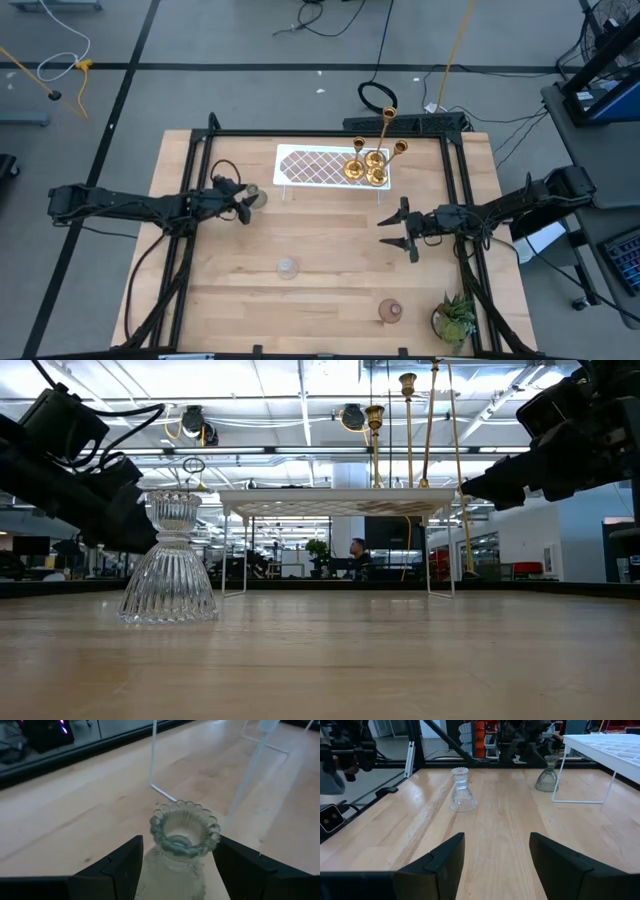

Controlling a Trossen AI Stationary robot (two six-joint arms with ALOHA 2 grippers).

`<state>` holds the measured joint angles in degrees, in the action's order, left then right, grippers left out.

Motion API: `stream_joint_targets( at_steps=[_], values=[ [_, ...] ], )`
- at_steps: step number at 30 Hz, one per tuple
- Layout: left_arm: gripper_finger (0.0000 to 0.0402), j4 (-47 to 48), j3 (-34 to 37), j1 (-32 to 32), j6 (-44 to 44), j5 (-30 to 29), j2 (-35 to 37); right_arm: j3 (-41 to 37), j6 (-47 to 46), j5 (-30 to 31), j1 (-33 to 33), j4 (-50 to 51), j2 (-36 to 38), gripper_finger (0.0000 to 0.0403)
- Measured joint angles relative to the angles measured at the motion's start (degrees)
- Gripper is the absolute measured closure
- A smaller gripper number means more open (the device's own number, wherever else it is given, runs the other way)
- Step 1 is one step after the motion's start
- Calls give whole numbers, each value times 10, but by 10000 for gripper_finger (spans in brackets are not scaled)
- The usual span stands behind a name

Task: Pick & Place candle stick holders
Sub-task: Put the green candle holder on the shelf

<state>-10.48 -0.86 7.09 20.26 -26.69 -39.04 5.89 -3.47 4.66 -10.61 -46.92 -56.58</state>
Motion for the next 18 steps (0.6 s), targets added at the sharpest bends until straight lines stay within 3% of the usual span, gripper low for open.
stream_joint_targets(
  at_steps=[13,18],
  values=[
    [163,-68,-1,0,-11,-37,-76,0,1,0,0,-13,0,188],
    [200,-75,-1,0,17,-49,-114,0,1,0,0,-13,0,188]
  ],
)
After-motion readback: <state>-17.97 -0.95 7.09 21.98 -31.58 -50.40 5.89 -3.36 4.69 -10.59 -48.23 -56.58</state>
